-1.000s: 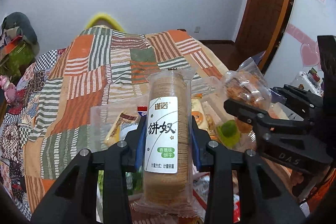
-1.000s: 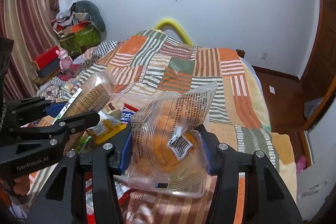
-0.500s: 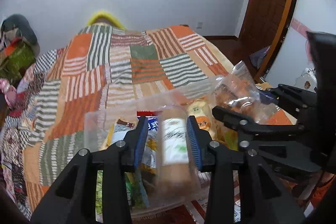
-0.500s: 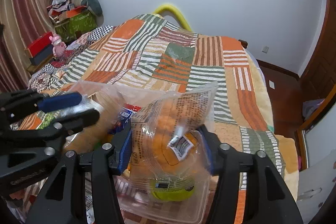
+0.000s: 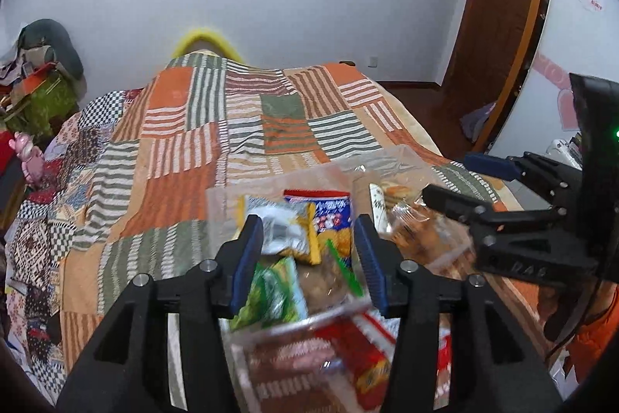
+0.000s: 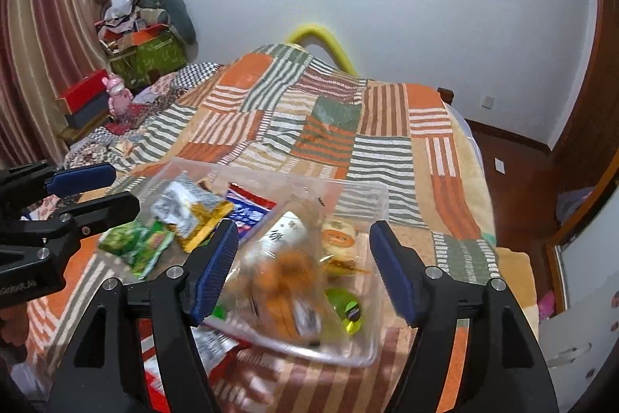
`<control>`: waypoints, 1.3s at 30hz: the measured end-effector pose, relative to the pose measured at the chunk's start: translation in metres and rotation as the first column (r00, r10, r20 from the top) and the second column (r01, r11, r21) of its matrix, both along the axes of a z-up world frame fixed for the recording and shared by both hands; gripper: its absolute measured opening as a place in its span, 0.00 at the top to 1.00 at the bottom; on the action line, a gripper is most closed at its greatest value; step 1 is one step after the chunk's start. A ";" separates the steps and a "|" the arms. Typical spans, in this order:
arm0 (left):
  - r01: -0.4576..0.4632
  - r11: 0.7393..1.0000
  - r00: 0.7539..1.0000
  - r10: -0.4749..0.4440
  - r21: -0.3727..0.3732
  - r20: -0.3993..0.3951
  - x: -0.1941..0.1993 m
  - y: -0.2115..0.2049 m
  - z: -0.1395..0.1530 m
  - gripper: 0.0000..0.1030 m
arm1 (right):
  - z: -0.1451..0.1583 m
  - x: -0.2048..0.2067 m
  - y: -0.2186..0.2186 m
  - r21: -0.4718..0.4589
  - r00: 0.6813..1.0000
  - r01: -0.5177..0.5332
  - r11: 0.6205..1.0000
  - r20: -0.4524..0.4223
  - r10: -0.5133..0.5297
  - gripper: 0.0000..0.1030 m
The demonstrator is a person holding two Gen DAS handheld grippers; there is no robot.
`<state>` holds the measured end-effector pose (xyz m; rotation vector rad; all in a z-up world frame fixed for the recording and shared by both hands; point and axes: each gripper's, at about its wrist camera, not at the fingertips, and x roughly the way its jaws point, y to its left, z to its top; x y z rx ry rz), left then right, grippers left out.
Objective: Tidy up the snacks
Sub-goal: 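Grasp the red snack bag with the right gripper while the left grasps the wrapped biscuit roll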
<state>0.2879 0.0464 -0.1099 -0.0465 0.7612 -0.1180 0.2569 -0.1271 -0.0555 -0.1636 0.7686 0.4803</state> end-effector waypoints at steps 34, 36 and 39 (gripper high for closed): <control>0.045 0.999 0.977 -0.045 -0.003 -0.210 -0.086 -0.007 -0.077 0.42 | -0.083 -0.086 0.006 -0.026 0.969 -0.117 0.993 -0.220 0.108 0.70; 0.056 0.998 0.973 -0.059 -0.018 -0.223 -0.086 -0.016 -0.081 0.42 | -0.081 -0.089 -0.003 -0.029 0.970 -0.104 0.994 -0.222 0.095 0.70; 0.073 0.997 0.967 -0.080 -0.040 -0.243 -0.086 -0.027 -0.087 0.42 | -0.076 -0.089 -0.016 -0.025 0.972 -0.075 0.997 -0.226 0.068 0.70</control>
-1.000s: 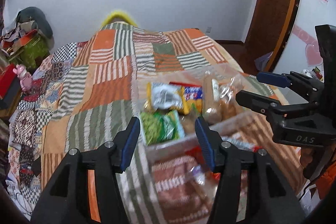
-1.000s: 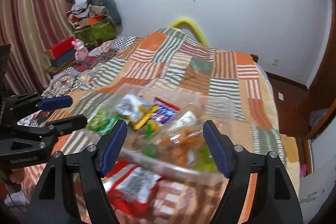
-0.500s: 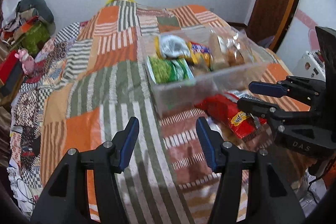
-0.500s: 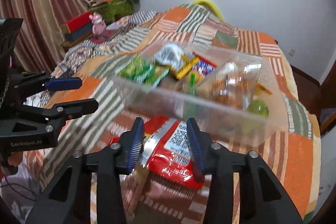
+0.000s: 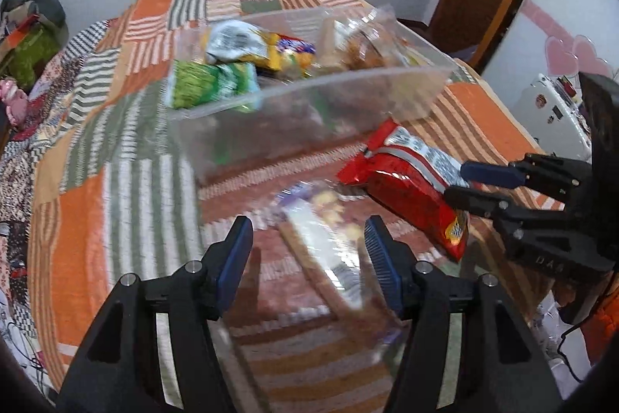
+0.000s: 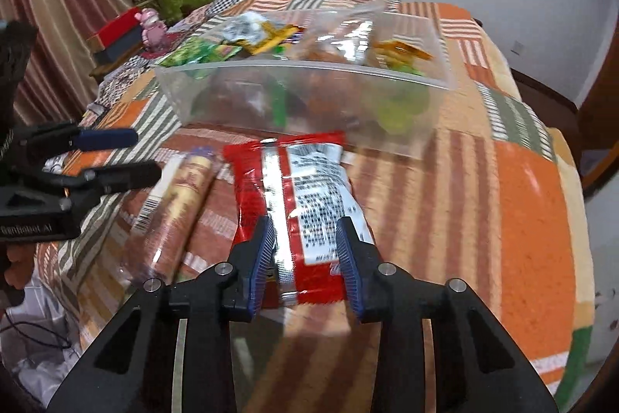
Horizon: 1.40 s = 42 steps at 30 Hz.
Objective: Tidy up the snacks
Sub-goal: 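Grasp the red snack bag with the right gripper while the left grasps the wrapped biscuit roll, then carry the red bag into the box with the right gripper while the left drops the biscuit roll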
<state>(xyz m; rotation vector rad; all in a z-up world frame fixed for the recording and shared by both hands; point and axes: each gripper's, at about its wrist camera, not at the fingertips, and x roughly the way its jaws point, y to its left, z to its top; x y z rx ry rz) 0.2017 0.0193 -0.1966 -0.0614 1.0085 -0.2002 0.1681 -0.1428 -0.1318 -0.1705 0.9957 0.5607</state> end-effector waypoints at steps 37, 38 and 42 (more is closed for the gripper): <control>-0.038 0.999 0.999 0.038 0.028 0.024 -0.004 0.007 -0.021 0.56 | -0.018 0.012 0.014 -0.003 0.999 -0.016 1.000 -0.040 0.016 0.36; -0.039 0.999 0.999 0.038 0.029 0.033 -0.005 0.007 -0.017 0.56 | -0.016 0.011 0.012 0.006 0.999 -0.013 1.000 -0.040 0.014 0.36; -0.051 0.998 0.995 0.049 0.023 0.083 -0.009 0.009 0.002 0.56 | -0.007 0.005 0.002 0.041 1.000 -0.001 0.999 -0.028 0.002 0.36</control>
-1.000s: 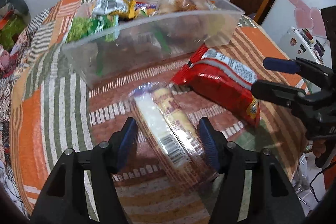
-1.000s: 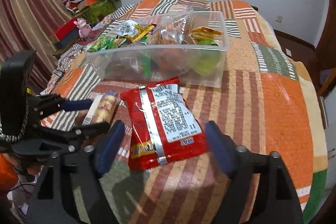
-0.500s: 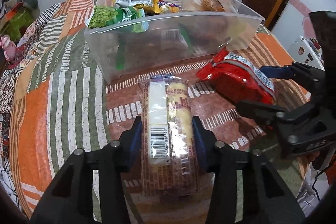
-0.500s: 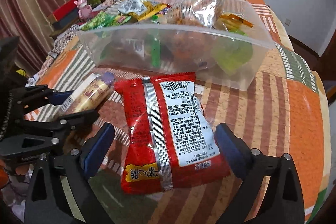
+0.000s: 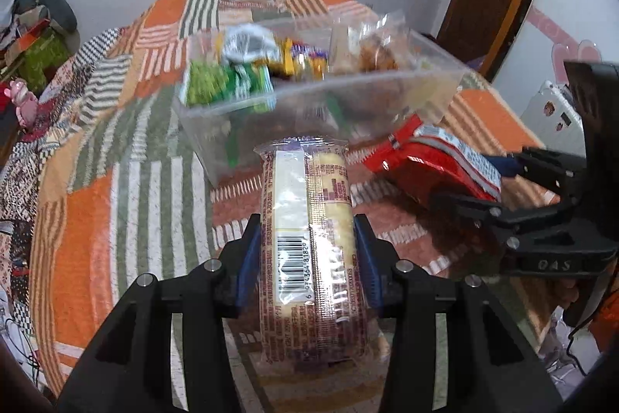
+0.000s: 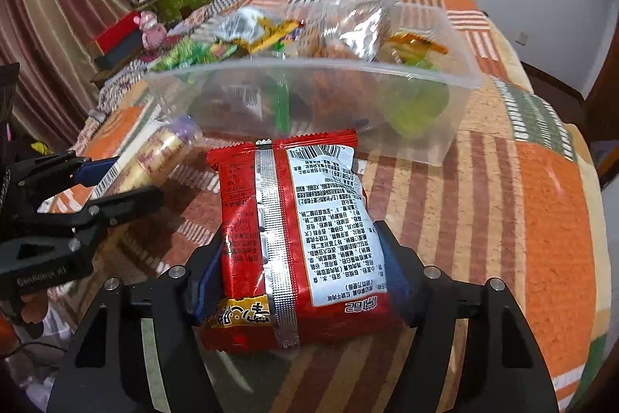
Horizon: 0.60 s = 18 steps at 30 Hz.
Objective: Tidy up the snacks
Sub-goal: 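Carry the red bag into the box with the right gripper while the left drops the biscuit roll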
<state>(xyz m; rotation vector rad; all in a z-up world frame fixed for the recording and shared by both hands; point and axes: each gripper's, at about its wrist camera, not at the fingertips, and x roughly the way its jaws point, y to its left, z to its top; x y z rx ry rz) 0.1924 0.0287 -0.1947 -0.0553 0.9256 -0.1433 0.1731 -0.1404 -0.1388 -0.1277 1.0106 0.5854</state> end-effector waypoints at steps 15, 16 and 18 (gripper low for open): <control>-0.027 0.999 0.988 0.031 -0.026 0.152 0.013 0.009 0.065 0.56 | 0.069 -0.001 -0.007 0.077 0.983 0.017 0.997 0.182 -0.031 0.36; -0.027 0.999 0.987 0.032 -0.028 0.160 0.016 0.009 0.069 0.56 | 0.072 0.001 -0.006 0.080 0.981 0.019 0.997 0.189 -0.034 0.36; -0.028 0.999 0.984 0.032 -0.026 0.178 0.022 0.009 0.076 0.56 | 0.077 0.008 -0.005 0.086 0.978 0.027 0.996 0.204 -0.044 0.36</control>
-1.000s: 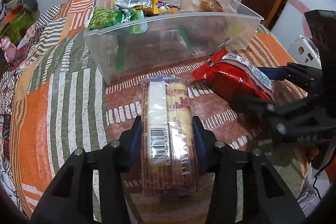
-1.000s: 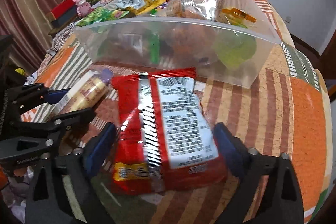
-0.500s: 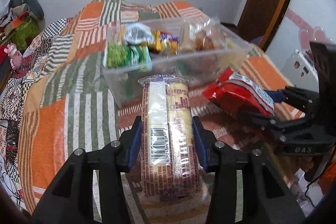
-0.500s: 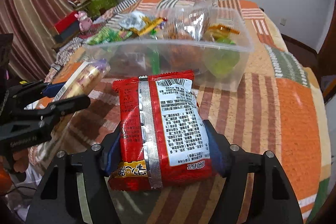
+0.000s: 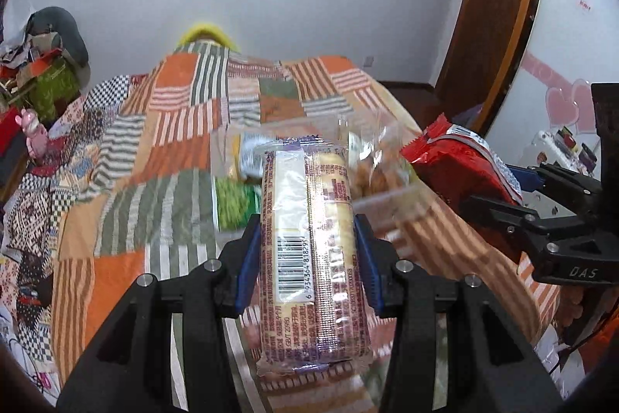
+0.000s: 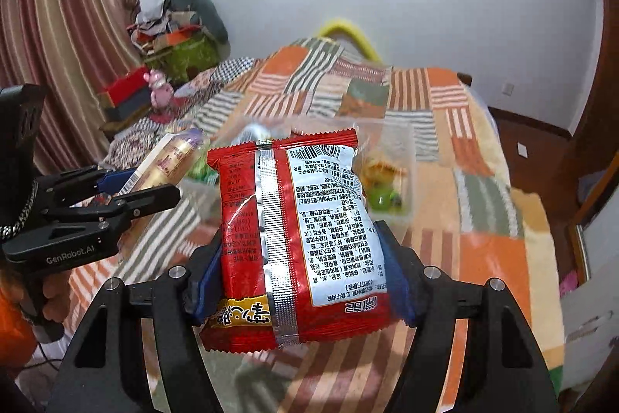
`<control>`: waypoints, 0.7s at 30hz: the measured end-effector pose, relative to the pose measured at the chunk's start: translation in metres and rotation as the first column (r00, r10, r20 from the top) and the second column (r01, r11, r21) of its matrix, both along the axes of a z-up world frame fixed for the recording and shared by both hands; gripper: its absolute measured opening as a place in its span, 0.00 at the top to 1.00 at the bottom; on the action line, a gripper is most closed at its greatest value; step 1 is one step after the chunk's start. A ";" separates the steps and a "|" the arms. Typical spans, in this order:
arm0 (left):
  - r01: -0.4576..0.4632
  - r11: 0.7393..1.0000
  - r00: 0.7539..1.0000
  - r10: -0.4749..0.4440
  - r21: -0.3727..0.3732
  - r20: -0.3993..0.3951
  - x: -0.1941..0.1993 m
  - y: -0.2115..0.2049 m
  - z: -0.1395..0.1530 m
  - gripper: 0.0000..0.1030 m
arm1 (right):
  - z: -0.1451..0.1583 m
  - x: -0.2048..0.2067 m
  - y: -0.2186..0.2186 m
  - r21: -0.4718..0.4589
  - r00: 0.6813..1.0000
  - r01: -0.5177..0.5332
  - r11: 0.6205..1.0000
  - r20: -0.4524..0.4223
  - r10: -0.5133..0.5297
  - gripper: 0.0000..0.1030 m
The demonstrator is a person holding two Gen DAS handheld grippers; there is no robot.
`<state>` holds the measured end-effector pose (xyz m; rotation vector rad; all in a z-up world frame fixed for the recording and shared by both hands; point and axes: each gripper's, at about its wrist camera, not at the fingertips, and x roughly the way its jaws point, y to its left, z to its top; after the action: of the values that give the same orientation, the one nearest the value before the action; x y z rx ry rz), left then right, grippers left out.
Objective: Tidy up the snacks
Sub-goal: 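Carry the red bag into the box with the right gripper while the left drops the biscuit roll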
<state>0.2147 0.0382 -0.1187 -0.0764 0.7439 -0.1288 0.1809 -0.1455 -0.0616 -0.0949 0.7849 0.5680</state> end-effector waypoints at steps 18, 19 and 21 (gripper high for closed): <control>0.007 1.000 1.000 -0.007 -0.009 -0.007 0.081 -0.005 -0.001 0.56 | -0.007 0.062 0.010 -0.038 0.996 0.085 0.996 0.032 -0.084 0.36; 0.005 1.000 1.000 -0.005 -0.007 -0.011 0.084 -0.005 -0.003 0.56 | -0.009 0.065 0.009 -0.041 0.996 0.091 0.995 0.027 -0.090 0.36; 0.002 1.000 1.000 -0.002 -0.006 -0.025 0.092 -0.006 -0.010 0.56 | -0.015 0.071 0.008 -0.045 0.994 0.105 0.993 0.008 -0.104 0.36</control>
<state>0.3068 0.0320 -0.1285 -0.0827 0.7691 -0.1324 0.2521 -0.1378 -0.0764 -0.0968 0.7929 0.4505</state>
